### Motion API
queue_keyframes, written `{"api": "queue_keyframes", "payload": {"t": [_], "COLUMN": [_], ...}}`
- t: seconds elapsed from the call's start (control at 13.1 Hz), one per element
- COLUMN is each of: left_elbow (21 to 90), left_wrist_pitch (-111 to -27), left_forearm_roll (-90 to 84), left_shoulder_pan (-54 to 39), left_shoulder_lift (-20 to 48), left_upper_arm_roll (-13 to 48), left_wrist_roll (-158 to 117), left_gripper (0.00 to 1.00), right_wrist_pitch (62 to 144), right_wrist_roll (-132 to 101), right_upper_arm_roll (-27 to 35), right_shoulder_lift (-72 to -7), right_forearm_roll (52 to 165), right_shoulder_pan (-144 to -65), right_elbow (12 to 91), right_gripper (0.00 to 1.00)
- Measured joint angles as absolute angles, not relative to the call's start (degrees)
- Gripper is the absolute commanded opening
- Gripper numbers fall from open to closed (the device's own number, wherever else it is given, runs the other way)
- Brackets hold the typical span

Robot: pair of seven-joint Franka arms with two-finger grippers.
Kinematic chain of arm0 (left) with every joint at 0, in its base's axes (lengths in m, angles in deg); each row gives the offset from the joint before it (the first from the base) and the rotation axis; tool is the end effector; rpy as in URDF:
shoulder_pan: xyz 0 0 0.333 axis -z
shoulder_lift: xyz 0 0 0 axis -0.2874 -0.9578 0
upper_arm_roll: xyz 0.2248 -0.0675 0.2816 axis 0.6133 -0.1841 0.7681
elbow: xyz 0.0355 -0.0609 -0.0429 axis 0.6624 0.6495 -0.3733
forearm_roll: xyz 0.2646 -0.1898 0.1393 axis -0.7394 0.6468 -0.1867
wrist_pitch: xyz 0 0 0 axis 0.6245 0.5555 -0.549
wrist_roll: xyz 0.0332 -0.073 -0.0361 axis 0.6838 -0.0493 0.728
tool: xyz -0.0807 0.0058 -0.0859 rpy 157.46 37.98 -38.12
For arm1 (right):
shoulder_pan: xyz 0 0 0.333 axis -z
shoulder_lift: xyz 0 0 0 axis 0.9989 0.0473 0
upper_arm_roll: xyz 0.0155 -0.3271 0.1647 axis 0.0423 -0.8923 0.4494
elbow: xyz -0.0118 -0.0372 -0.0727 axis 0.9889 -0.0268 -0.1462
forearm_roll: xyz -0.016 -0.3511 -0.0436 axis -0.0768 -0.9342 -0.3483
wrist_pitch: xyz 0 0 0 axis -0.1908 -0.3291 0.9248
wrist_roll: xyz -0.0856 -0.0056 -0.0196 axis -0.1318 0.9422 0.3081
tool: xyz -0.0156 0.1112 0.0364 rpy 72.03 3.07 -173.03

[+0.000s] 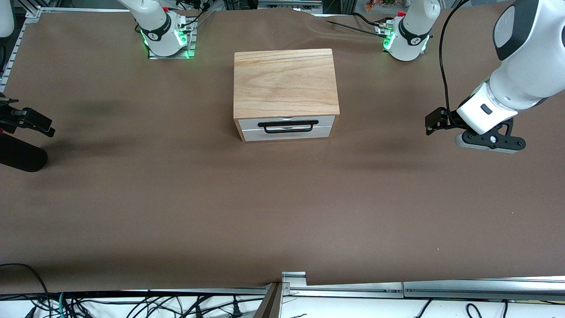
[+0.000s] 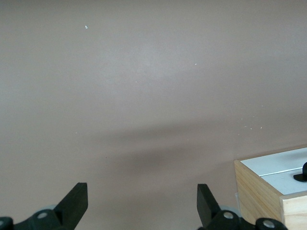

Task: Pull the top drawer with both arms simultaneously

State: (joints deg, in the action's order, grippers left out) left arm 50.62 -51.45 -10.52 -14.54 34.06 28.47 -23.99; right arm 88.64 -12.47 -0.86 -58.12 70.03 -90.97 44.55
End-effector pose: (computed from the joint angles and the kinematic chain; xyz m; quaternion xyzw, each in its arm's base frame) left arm 0.5500 -0.0891 0.5871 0.9984 -0.0529 -0.0147 0.0144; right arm 0.5586 -0.0626 0.6167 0.9986 -0.0361 0.0294 0.0242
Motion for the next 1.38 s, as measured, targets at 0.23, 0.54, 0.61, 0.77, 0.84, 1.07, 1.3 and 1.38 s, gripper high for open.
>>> {"api": "queue_keyframes", "payload": {"t": [0.23, 0.54, 0.61, 0.77, 0.84, 1.07, 1.3, 1.38], "left_elbow": [50.6, 50.6, 50.6, 50.6, 50.6, 50.3, 49.0, 48.8], "left_wrist_pitch": [-51.4, -51.4, -51.4, -51.4, -51.4, -51.4, -51.4, -51.1], "left_forearm_roll": [-10.5, -10.5, -10.5, -10.5, -10.5, -10.5, -10.5, -10.5], "left_shoulder_pan": [-14.5, -14.5, -14.5, -14.5, -14.5, -14.5, -14.6, -14.7], "left_shoulder_lift": [34.1, 34.1, 34.1, 34.1, 34.1, 34.0, 33.6, 33.6], "left_upper_arm_roll": [28.4, 28.3, 28.2, 28.2, 28.2, 28.2, 28.4, 28.5], "left_wrist_roll": [-24.0, -24.0, -24.0, -24.0, -24.0, -24.0, -24.0, -24.0], "left_gripper": [1.00, 1.00, 1.00, 1.00, 1.00, 1.00, 1.00, 1.00], "right_wrist_pitch": [88.6, 88.6, 88.6, 88.6, 88.6, 88.6, 88.6, 88.6], "right_wrist_roll": [-12.5, -12.5, -12.5, -12.5, -12.5, -12.5, -12.4, -12.4], "right_upper_arm_roll": [-0.8, -0.7, -0.7, -0.7, -0.7, -0.6, -0.6, -0.6], "right_shoulder_lift": [-58.1, -58.1, -58.1, -58.1, -58.1, -58.1, -58.1, -58.1], "right_forearm_roll": [70.0, 70.0, 70.0, 70.0, 70.0, 70.0, 70.0, 70.0], "right_shoulder_pan": [-91.0, -91.0, -91.0, -91.0, -91.0, -91.0, -91.0, -91.0], "right_elbow": [44.5, 44.5, 44.5, 44.5, 44.5, 44.5, 44.5, 44.5], "right_gripper": [1.00, 1.00, 1.00, 1.00, 1.00, 1.00, 1.00, 1.00]}}
